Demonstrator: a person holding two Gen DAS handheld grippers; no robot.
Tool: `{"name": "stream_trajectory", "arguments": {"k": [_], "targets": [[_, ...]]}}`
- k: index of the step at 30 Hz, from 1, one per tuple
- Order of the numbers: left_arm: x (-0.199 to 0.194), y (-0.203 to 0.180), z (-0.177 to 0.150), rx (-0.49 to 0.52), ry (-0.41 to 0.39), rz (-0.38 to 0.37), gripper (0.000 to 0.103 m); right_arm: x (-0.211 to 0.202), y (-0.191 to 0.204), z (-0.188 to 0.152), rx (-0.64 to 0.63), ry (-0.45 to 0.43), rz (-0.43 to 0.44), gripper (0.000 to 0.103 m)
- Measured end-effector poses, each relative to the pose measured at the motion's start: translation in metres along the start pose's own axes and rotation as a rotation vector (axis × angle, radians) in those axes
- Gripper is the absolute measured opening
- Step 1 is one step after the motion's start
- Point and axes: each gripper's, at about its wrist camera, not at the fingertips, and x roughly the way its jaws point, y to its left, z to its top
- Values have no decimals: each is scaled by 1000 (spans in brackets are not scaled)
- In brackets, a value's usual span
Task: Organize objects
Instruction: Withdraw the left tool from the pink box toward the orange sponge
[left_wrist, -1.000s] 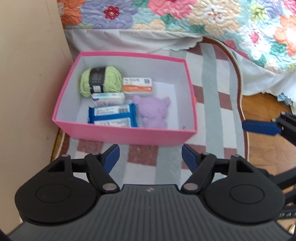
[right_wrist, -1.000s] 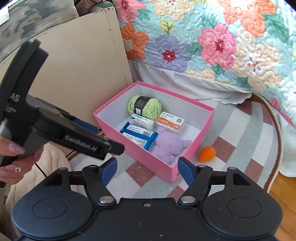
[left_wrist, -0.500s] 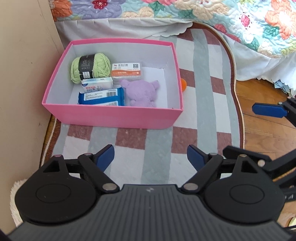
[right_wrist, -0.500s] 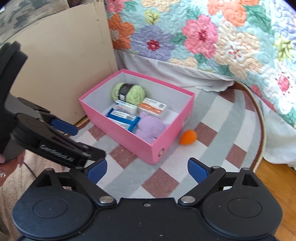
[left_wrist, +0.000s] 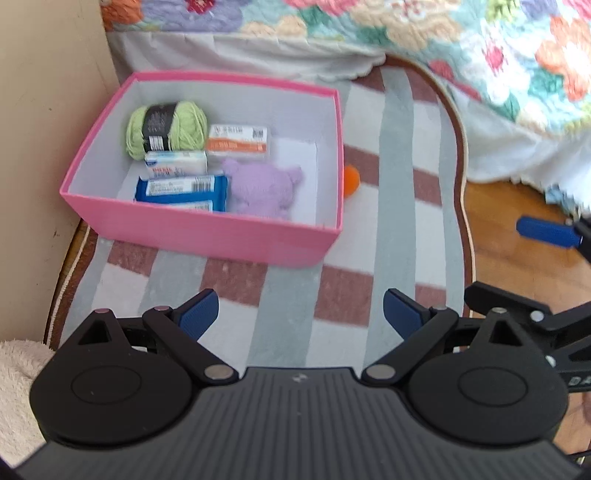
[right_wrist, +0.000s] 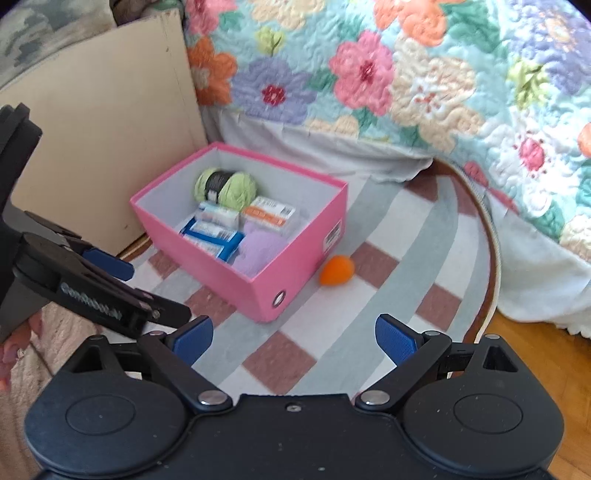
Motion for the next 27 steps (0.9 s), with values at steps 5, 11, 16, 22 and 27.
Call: {"name": "stream_trajectory", "arguments": {"k": [5, 11, 16, 22, 27], "targets": [[-3, -10, 19, 0, -39, -38, 97, 8, -21, -5, 16, -78, -38, 97], [5, -41, 50, 81, -76, -60, 95, 18, -42, -7, -9, -157, -102, 97], [27, -74, 75, 149, -38, -86, 93, 31, -55, -11, -20, -192, -85, 97], [67, -115, 98, 236, 6, -120, 81, 61, -68, -19, 0, -215, -67, 97], [114, -127, 111, 247, 96, -136, 52, 91, -74, -29, 45, -229, 3, 97]]}}
